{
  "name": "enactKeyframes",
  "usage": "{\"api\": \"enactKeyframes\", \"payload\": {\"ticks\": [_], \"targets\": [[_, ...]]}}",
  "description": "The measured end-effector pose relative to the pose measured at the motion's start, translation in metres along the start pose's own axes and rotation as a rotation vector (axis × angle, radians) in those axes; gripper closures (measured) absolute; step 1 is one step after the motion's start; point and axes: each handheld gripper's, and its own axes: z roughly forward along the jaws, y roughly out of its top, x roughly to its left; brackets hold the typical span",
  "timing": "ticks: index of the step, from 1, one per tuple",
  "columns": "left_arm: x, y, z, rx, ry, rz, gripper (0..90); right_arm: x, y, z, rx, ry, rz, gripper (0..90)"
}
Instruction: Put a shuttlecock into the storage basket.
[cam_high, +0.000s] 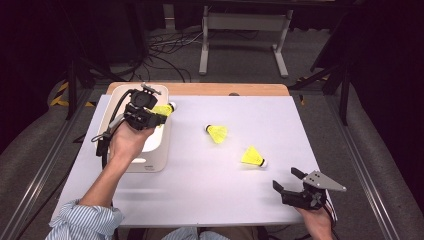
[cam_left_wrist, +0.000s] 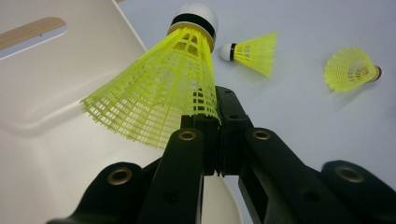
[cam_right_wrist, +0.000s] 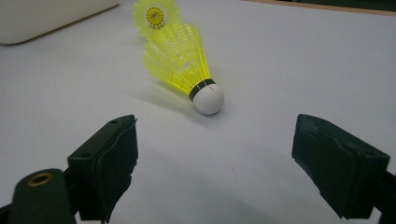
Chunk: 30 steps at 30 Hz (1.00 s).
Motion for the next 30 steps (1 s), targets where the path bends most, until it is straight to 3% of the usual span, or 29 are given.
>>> {"api": "enactKeyframes", "payload": {"ticks": [15,30], "targets": [[0.021,-0.002,0.000,-0.001,0.028,-0.052,89.0,0.000,0.000,0.000,0.000,0.002,-0.003,14.7],[0.036,0.001,0.015,0.030,0.061,-0.089,89.0,0.000,0.000,0.000,-0.001,0.004,0.000,14.7]]}}
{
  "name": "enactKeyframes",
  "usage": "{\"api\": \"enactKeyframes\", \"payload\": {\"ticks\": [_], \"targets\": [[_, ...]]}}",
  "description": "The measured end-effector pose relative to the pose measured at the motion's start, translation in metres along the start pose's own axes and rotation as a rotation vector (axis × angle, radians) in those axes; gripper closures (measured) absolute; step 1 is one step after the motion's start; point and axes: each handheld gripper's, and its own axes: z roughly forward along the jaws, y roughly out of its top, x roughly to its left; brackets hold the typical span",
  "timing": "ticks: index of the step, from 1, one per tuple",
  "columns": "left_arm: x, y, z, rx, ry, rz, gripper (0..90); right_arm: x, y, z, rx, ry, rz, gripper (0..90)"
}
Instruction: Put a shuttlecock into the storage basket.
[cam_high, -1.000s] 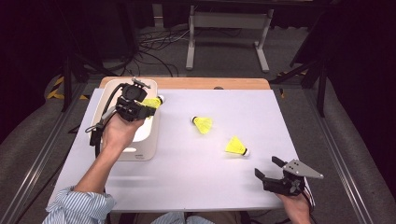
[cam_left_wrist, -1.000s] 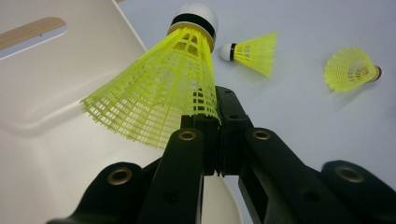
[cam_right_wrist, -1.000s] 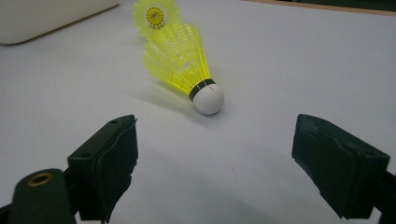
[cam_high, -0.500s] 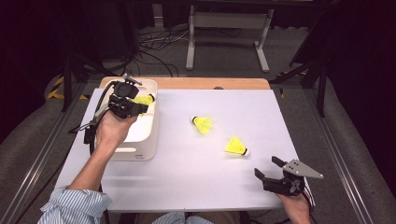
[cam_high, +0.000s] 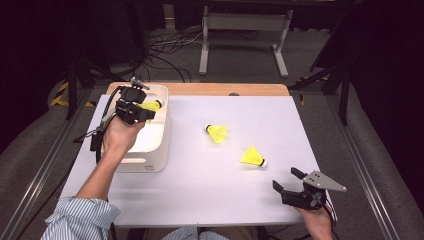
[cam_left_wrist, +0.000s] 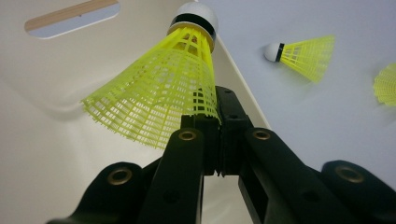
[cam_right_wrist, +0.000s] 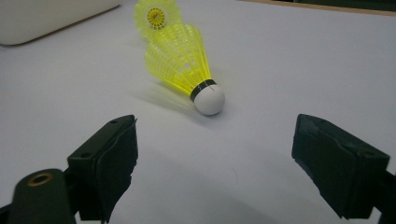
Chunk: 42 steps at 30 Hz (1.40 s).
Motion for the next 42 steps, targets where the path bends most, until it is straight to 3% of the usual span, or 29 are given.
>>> {"api": "enactKeyframes", "payload": {"ticks": [13,30,42], "targets": [[0.009,0.004,0.019,0.031,0.026,-0.008,88.9,0.000,0.000,0.000,0.000,0.000,-0.002,14.7],[0.014,0.008,0.041,0.065,0.029,-0.014,88.8,0.000,0.000,0.000,0.000,0.002,-0.002,14.7],[0.020,0.009,0.055,0.096,0.026,-0.041,88.7,0.000,0.000,0.000,0.000,0.004,-0.002,14.7]]}}
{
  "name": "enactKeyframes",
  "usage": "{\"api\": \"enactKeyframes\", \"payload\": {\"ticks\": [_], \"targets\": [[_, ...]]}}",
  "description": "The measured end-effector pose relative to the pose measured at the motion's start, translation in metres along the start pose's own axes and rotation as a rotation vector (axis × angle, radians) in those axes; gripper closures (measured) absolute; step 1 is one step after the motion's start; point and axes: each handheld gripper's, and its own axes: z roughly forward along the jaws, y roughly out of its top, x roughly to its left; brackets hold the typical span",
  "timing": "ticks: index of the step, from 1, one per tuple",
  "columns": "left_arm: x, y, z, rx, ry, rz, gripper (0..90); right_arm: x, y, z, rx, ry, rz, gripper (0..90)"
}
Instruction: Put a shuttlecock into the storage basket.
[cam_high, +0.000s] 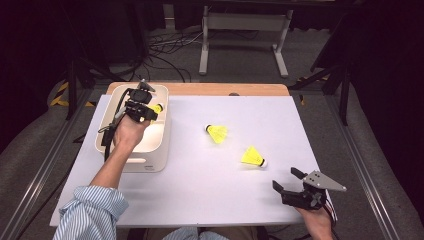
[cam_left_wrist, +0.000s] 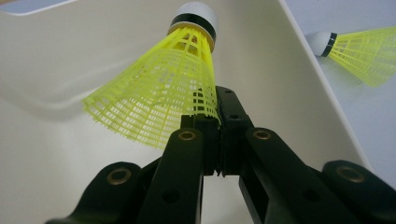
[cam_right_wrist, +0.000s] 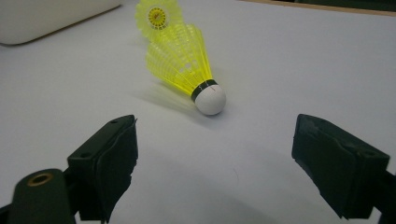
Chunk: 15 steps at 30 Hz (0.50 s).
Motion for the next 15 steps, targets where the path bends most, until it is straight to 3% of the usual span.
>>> {"api": "enactKeyframes", "payload": {"ticks": [15], "targets": [[0.004,0.002,0.017,0.062,-0.015,-0.028,88.3,0.000,0.000,0.001,0.006,0.008,0.000,14.6]]}}
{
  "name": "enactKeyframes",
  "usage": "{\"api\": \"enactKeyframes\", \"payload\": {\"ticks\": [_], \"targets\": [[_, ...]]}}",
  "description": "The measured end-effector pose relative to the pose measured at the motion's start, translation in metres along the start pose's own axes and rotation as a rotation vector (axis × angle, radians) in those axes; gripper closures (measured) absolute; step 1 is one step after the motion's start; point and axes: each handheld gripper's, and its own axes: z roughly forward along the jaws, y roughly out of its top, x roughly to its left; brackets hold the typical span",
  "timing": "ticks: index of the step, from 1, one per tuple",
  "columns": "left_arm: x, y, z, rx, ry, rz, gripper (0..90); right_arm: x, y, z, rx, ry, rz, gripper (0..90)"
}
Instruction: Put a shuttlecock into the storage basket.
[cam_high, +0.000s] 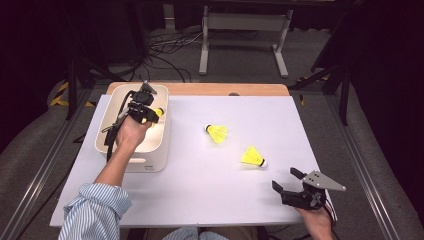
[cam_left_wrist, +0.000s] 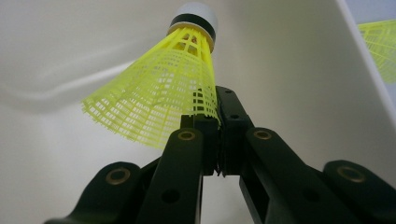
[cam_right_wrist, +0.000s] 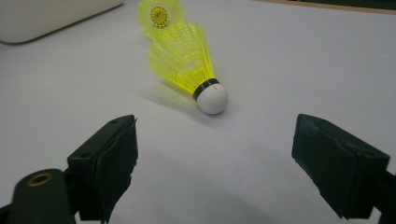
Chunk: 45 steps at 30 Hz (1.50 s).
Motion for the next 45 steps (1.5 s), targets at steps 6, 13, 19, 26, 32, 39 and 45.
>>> {"api": "enactKeyframes", "payload": {"ticks": [6,13,19,26,32,39,45], "targets": [[0.000,0.001,0.004,0.022,-0.003,-0.003,88.1,0.000,0.000,0.000,0.000,0.001,0.000,14.6],[0.001,0.001,0.007,0.036,0.002,-0.003,87.8,0.000,0.000,0.000,0.001,0.002,0.000,14.6],[0.000,0.001,0.006,0.034,0.009,0.021,76.4,0.000,0.000,0.000,-0.003,0.003,-0.002,14.6],[-0.001,-0.002,-0.001,0.020,0.000,0.011,60.1,0.000,0.000,0.000,0.001,0.002,0.000,14.6],[-0.002,-0.004,-0.008,0.002,-0.004,0.015,52.5,0.000,0.000,0.000,-0.005,-0.003,-0.001,14.7],[-0.004,-0.009,-0.019,-0.031,-0.014,0.024,48.2,0.000,0.001,-0.001,-0.011,-0.009,-0.001,14.6],[-0.005,-0.011,-0.025,-0.053,-0.014,0.031,45.7,0.000,0.001,-0.001,-0.012,-0.012,-0.002,14.7]]}}
